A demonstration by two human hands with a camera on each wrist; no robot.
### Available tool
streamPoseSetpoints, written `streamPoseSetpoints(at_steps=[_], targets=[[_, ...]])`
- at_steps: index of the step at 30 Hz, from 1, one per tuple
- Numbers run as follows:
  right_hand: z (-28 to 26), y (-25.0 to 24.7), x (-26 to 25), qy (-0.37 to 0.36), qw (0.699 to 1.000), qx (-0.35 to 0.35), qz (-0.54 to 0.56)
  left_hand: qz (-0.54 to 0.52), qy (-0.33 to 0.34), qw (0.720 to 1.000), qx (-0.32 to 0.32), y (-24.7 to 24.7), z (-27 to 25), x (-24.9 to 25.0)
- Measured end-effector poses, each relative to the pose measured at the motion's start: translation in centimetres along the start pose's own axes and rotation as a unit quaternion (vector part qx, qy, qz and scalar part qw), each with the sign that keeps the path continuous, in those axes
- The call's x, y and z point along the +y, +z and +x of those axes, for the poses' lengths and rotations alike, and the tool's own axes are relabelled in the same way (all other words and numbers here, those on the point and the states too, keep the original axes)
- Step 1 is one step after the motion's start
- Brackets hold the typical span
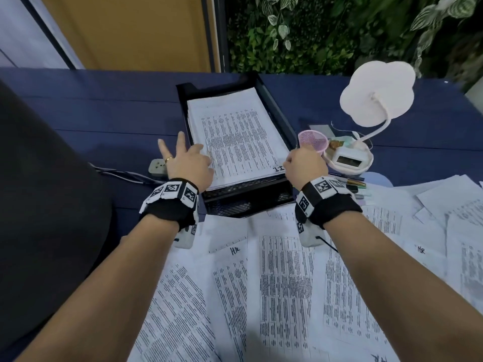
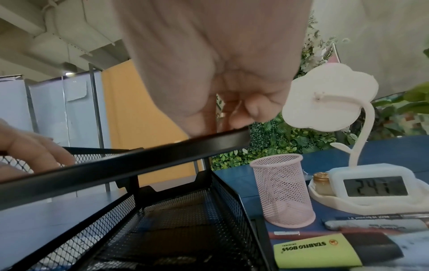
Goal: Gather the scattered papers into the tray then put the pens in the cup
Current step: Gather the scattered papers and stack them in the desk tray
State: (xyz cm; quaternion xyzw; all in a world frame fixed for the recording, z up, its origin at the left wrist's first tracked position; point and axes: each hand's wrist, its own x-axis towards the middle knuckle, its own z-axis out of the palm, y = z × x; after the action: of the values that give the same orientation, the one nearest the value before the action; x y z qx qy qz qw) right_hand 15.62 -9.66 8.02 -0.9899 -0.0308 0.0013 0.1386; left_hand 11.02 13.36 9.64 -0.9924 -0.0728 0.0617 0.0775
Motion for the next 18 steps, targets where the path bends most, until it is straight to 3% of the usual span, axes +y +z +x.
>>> streamPoseSetpoints(at_steps=[12,18], targets=[[-5.5,0.3,3.8,-0.028,0.992,0.016,0.126,-0.152,-0.016,0.985,0.086,1.9,-4.6,2.4],[-10.5,2.0,8.3,0.037,0.991,-0.082,0.104,-0.209,0.001,0.972,0.105,3.0,-8.2,5.5]])
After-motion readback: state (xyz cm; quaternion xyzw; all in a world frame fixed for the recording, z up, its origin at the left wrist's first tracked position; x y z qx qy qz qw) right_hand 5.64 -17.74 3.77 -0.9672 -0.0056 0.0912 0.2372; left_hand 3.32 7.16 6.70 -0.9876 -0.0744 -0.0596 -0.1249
